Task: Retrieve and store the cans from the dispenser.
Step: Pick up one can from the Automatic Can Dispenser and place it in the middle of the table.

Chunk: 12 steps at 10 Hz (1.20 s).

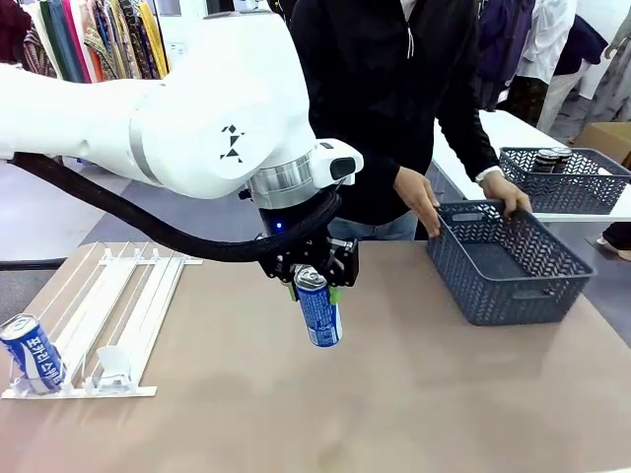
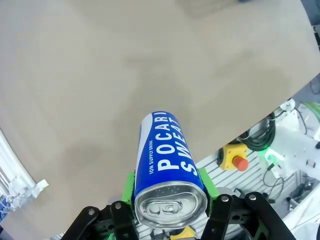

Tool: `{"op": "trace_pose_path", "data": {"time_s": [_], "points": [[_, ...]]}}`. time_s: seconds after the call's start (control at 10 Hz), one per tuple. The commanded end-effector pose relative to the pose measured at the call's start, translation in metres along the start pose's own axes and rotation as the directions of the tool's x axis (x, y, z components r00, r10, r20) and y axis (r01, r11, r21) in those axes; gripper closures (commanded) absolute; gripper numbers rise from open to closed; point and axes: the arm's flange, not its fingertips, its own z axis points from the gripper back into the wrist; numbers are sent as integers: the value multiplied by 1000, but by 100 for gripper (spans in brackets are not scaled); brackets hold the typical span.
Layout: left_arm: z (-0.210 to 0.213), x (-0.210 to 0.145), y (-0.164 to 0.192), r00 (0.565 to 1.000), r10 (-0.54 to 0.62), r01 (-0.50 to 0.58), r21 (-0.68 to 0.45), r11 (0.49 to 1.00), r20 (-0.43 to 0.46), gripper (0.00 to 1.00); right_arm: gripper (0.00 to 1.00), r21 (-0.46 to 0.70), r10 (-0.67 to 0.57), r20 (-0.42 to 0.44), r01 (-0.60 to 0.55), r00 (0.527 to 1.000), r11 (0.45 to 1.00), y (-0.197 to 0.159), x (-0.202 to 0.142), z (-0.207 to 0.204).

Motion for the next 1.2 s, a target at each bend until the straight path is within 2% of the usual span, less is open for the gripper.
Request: {"op": "trace_pose_path", "data": {"time_s": [0.0,0.1,0.3,0.4,0.6,1.0,1.1], "points": [[-1,1,3,1000,6,-6,2,1000,-1,100,0,12,5,0,-5,1000,1000,1,0,1],[-11,19,13,999,-8,5,65,998,53,100,0,12,5,0,-5,1000,1000,1,0,1],[-46,58,24,995,-93,96,103,990,-32,100,0,12,5,0,-5,1000,1000,1,0,1],[-60,75,30,995,-83,90,129,988,-53,100,0,12,5,0,-5,1000,1000,1,0,1],[-87,94,40,995,-75,83,123,989,-70,100,0,12,5,0,-5,1000,1000,1,0,1],[-102,102,48,995,-51,61,108,992,-86,100,0,12,5,0,-5,1000,1000,1,0,1],[-106,103,48,994,-45,56,107,993,-99,78,0,12,5,0,-5,1000,1000,1,0,1]]}}
